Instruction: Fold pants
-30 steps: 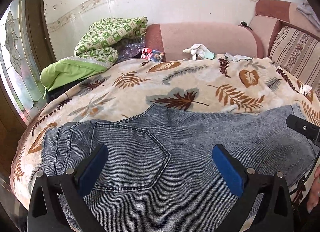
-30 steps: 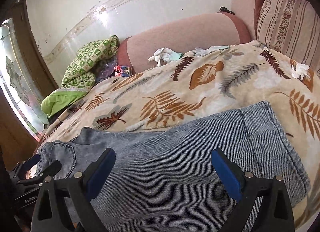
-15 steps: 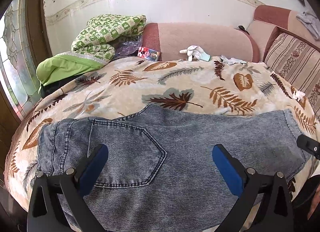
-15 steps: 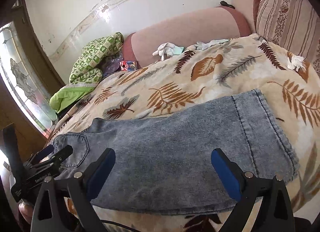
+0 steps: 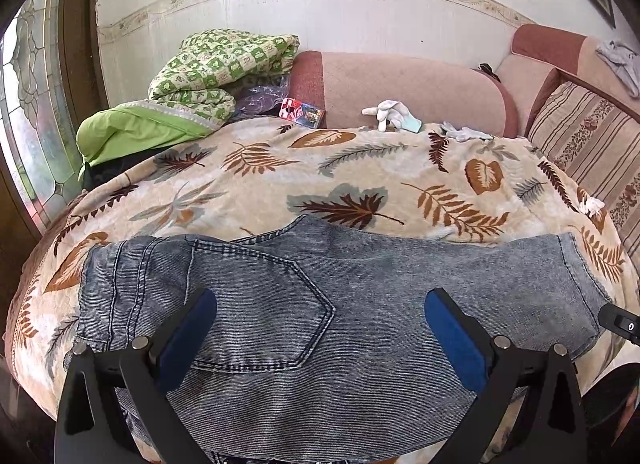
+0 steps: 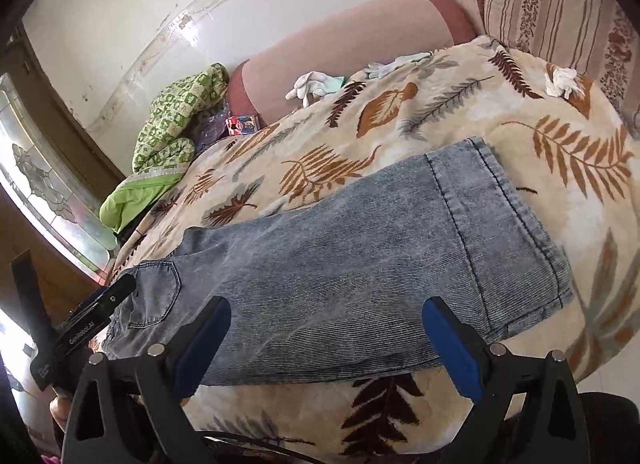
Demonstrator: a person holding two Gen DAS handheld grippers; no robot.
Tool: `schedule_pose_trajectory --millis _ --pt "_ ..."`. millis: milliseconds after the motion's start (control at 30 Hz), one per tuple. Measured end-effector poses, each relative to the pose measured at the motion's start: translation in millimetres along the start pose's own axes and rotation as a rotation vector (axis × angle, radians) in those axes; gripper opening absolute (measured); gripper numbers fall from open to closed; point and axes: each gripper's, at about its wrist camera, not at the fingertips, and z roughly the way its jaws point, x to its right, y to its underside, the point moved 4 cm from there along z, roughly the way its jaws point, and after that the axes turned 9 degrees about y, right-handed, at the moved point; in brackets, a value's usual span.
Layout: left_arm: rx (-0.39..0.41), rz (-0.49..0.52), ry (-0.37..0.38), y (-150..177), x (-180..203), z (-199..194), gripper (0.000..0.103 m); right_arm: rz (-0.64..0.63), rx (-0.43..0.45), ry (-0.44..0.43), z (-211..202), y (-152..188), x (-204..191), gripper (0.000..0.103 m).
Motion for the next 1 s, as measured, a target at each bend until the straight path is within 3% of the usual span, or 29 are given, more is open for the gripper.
schedule_pose_trajectory --millis 300,567,767,1000 --pt "0.0 -0.027 0.007 -3.9 -5.3 -8.3 0.103 0.049 -0.025 -0.022 5.9 1.3 8.4 0.098" --pt "0.065 -0.136 -0.116 -15.1 -53.1 -25.8 0.103 -0.003 -0.043 -0.055 18.6 2.1 -19.0 0.098" --pt "0.067 -0.216 -0.157 -14.3 -85.6 -29.4 0.103 -0.031 -0.057 -0.067 25.4 3.7 -33.1 0.098" --pt "0.095 -0.24 -0.201 -13.9 -99.6 -37.6 0.103 -0.044 -0.067 -0.071 29.1 6.3 -39.0 0.098"
